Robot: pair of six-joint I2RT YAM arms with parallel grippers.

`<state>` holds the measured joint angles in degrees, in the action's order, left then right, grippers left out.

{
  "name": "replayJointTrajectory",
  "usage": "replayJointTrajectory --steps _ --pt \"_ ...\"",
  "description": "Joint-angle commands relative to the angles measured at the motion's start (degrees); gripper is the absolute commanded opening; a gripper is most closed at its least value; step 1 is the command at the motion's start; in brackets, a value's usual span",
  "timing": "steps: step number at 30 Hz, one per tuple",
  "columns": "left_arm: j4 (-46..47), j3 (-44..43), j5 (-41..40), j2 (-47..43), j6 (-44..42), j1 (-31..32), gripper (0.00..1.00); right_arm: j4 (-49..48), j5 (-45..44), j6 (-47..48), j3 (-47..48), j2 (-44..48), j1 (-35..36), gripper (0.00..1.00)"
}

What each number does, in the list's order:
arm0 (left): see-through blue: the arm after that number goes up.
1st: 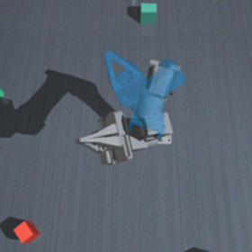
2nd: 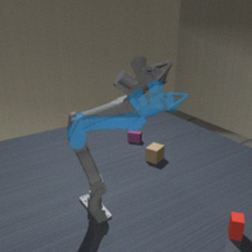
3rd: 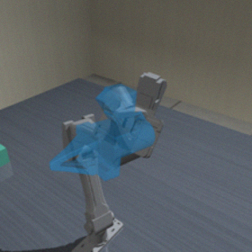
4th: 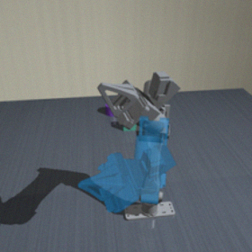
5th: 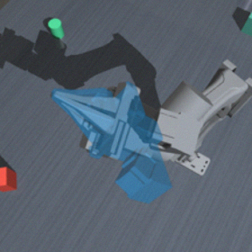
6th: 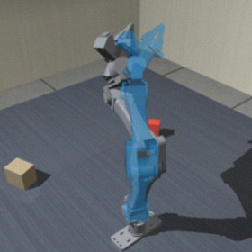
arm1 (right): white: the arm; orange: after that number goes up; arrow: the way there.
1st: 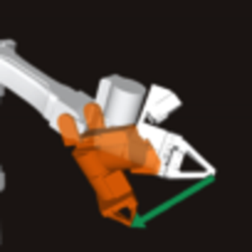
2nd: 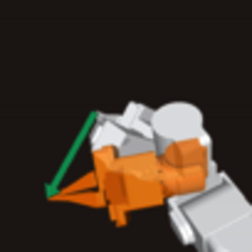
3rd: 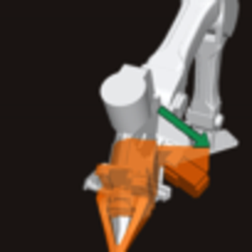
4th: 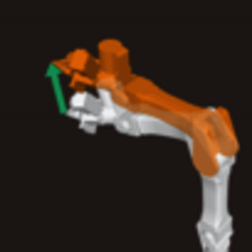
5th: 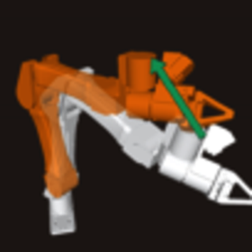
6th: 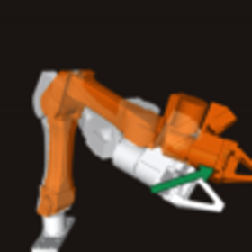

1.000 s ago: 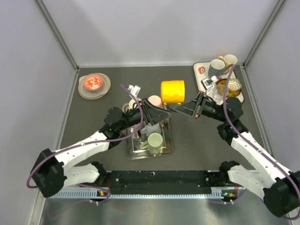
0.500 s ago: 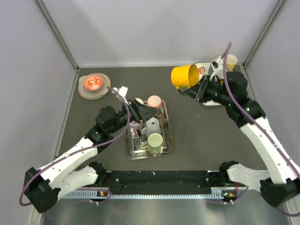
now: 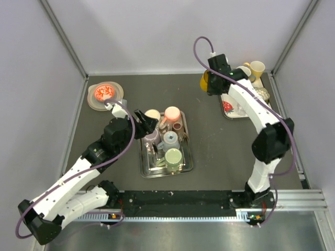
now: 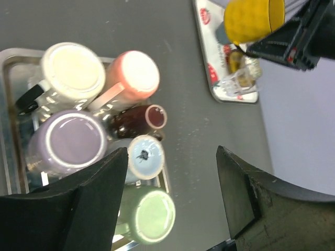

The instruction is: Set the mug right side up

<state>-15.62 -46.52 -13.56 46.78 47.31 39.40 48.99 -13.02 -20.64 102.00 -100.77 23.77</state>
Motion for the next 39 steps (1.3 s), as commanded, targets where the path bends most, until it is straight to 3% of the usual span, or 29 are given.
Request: replayJointTrajectory --steps 1,6,10,35,38,39 --pt "-3.11 0.28 -3.66 -1.08 -3.01 -0.37 0.73 -1.53 -2.90 1.66 13.47 -7.75 -0.92 0.00" --pt "-3.89 2.49 -7.70 -1.52 -4.15 -0.29 0.71 2.51 -1.93 0.96 29.27 -22.85 -1.79 0.00" --pt "-3.54 3.11 -9.11 -0.73 -5.47 -0.72 0.72 4.62 -1.58 0.34 36.16 -29.65 -2.50 0.00" --pt "-3.89 2.14 -4.28 7.01 -5.91 -1.34 0.73 4.27 2.29 -1.24 38.19 -40.56 -5.57 0.00" --pt "-3.98 1.96 -2.80 7.18 -7.31 -1.34 0.75 4.27 3.08 -1.42 38.10 -40.65 -5.84 0.16" --pt "-4.07 1.79 -2.44 7.27 -7.58 -1.34 0.75 4.27 3.08 -1.33 38.10 -40.64 -5.75 0.29"
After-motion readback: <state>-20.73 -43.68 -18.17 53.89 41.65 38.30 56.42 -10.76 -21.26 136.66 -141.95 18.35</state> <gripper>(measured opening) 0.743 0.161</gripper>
